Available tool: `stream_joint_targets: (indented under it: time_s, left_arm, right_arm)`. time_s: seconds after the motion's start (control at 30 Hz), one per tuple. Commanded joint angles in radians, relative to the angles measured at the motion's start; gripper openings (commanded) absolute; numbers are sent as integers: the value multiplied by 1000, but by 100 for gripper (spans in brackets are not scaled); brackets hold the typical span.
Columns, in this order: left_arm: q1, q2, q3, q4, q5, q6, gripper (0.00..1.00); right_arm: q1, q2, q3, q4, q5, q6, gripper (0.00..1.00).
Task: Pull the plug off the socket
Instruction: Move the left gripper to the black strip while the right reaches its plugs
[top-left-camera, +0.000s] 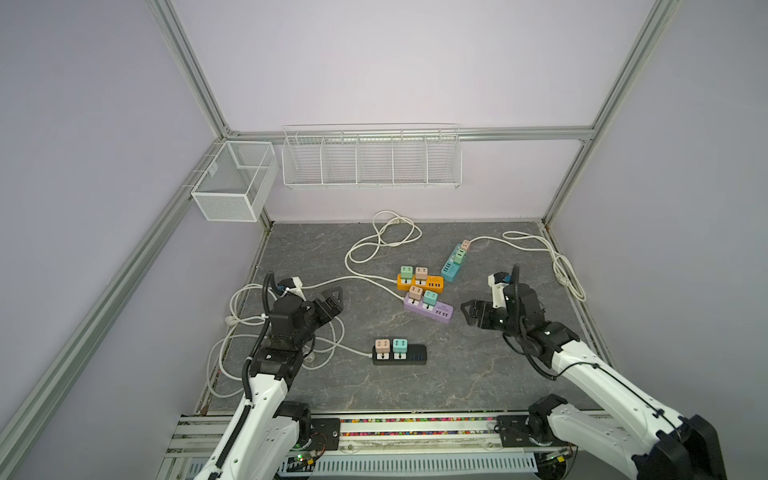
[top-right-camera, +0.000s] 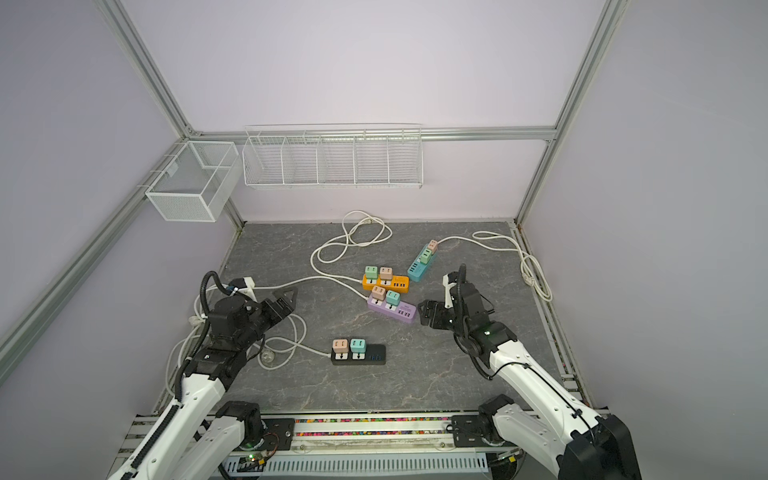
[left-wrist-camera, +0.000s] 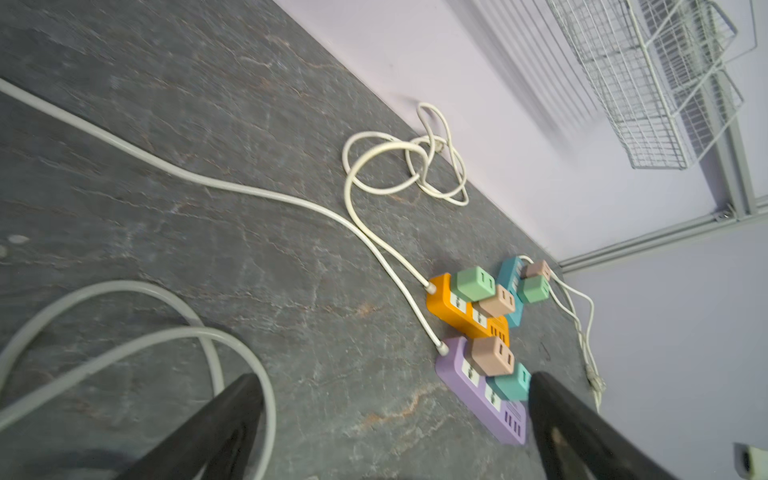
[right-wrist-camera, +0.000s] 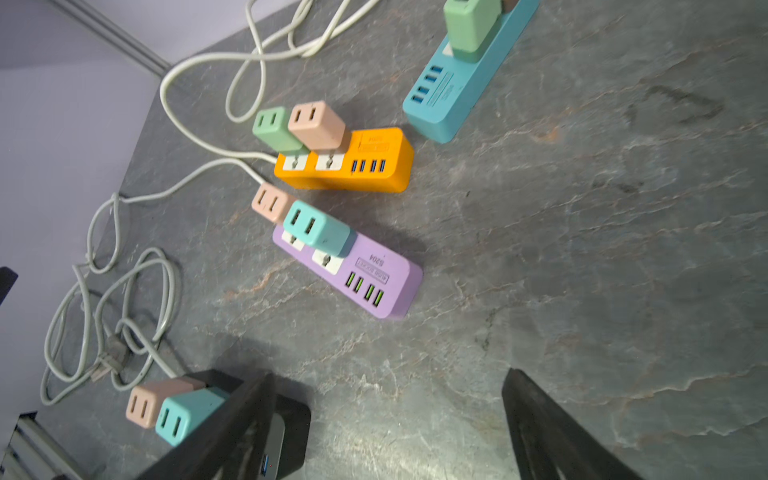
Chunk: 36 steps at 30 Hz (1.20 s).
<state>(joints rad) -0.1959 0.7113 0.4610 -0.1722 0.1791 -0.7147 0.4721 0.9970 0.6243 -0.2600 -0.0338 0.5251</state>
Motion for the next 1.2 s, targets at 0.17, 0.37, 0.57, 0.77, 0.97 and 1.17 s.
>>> stream_joint_targets:
  time_s: [0.17, 0.37, 0.57, 0.77, 0.97, 1.17]
  left_arm:
    - [-77, -125, -64, -149, 57, -95, 98]
    - [-233, -165, -98, -206, -21, -150, 96]
    - [-319, -197, -99, -326, -70, -192, 87]
    - [-424, -227, -139, -383, -80, -274, 67]
    - [-525, -195, -202, -302, -102, -351, 59]
    - [-568, -113, -221, -209, -98, -355, 49]
  right_arm:
    - [104, 51, -52, 1, -71, 66, 88]
    - [191, 107, -75, 72, -110, 119, 88]
    - [271, 157, -93, 146, -121, 135, 88]
    - [344, 245, -65, 216, -121, 139, 89]
    - [396, 317, -55, 277, -117, 129, 90]
    - [411, 386, -45, 336, -140, 104, 97]
